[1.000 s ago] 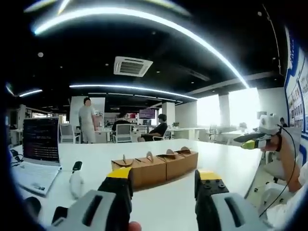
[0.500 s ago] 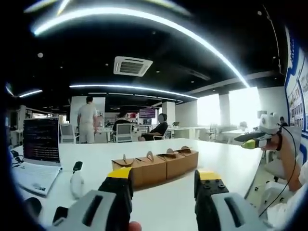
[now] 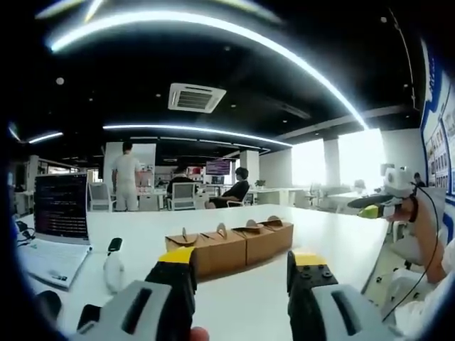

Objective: Pick up one paper box from the group, open the paper box, and remove the item inside

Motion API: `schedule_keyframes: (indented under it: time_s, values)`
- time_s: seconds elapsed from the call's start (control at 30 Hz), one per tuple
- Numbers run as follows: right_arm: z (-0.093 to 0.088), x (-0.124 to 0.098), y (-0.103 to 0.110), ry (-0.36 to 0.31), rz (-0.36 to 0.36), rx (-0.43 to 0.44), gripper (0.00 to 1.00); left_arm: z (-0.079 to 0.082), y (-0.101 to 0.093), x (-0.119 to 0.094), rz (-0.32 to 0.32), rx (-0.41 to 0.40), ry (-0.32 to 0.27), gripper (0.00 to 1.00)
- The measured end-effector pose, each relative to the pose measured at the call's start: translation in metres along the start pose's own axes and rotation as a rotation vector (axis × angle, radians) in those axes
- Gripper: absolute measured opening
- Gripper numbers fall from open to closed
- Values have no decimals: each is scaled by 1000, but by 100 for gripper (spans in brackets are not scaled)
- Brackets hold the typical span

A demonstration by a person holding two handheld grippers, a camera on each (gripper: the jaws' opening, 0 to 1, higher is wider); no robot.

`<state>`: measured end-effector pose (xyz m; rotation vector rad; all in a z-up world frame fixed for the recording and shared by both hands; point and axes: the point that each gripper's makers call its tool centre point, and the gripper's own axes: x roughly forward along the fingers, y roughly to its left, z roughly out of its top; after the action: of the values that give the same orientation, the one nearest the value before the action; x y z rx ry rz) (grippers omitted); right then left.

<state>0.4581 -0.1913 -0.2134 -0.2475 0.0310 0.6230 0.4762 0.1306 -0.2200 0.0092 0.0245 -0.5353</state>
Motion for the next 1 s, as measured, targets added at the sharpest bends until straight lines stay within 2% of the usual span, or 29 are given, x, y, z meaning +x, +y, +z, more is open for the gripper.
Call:
schedule_keyframes:
  time_s: [0.13, 0.33, 0.5, 1.0]
  values:
    - [3, -3, -1, -9, -4, 1, 43, 3, -3, 1, 0, 5, -9, 51]
    - [1, -1, -2, -5, -1, 3, 43, 3, 1, 8, 44, 24, -7, 47]
    - [0, 0, -2, -2, 1, 6, 43, 7, -3, 12, 54, 37, -16, 47]
    - [-3, 2, -1, 6, 7, 5, 42, 1, 22, 39, 111, 6, 1, 44]
